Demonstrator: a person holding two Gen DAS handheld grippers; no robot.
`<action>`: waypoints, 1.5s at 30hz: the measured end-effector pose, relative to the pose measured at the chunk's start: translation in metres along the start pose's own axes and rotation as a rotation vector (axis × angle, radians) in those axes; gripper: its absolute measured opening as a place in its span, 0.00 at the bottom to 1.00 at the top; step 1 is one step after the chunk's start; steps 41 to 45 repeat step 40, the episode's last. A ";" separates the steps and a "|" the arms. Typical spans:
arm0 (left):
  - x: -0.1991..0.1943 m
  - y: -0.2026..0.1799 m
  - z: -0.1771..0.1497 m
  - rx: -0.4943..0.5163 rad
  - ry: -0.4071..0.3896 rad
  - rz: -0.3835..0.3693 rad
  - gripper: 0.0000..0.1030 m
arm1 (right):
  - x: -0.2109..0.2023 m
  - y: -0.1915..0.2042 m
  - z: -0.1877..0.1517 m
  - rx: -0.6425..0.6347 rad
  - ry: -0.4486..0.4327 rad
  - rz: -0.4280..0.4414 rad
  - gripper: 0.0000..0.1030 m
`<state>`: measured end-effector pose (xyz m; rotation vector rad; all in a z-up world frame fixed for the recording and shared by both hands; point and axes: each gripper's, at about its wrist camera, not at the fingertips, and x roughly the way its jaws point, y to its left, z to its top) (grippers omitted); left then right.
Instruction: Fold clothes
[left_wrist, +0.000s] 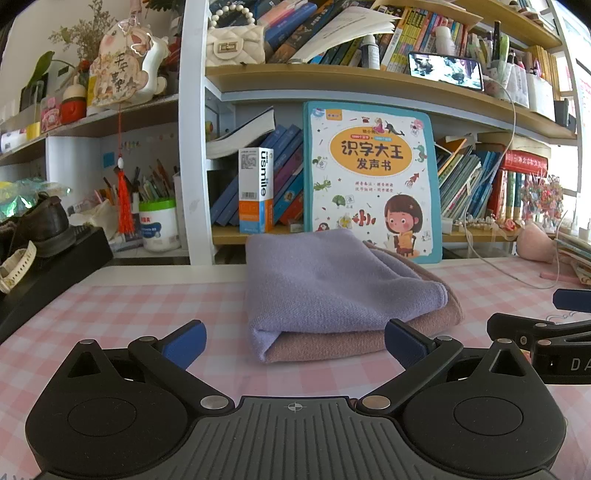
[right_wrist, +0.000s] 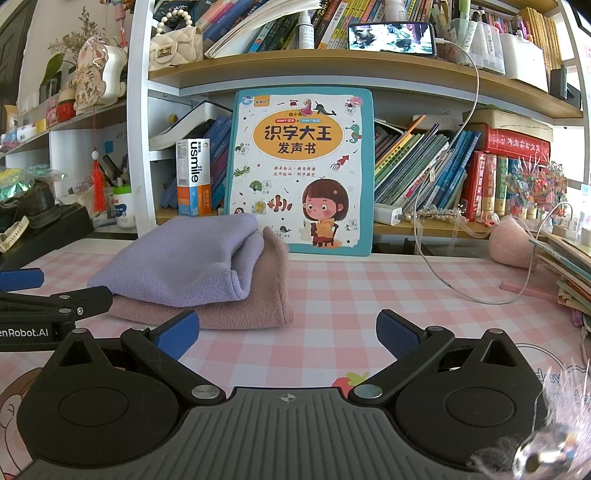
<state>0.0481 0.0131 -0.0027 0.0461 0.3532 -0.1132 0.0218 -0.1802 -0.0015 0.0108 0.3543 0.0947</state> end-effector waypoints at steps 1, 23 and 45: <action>0.000 0.000 0.000 0.000 0.000 0.000 1.00 | 0.000 0.000 0.000 0.000 0.000 0.000 1.00; 0.000 0.000 0.000 -0.004 -0.003 -0.012 1.00 | 0.000 0.000 0.000 -0.002 0.003 0.000 1.00; -0.001 -0.001 -0.001 0.007 -0.007 0.000 1.00 | 0.001 0.000 0.001 -0.004 0.005 0.000 1.00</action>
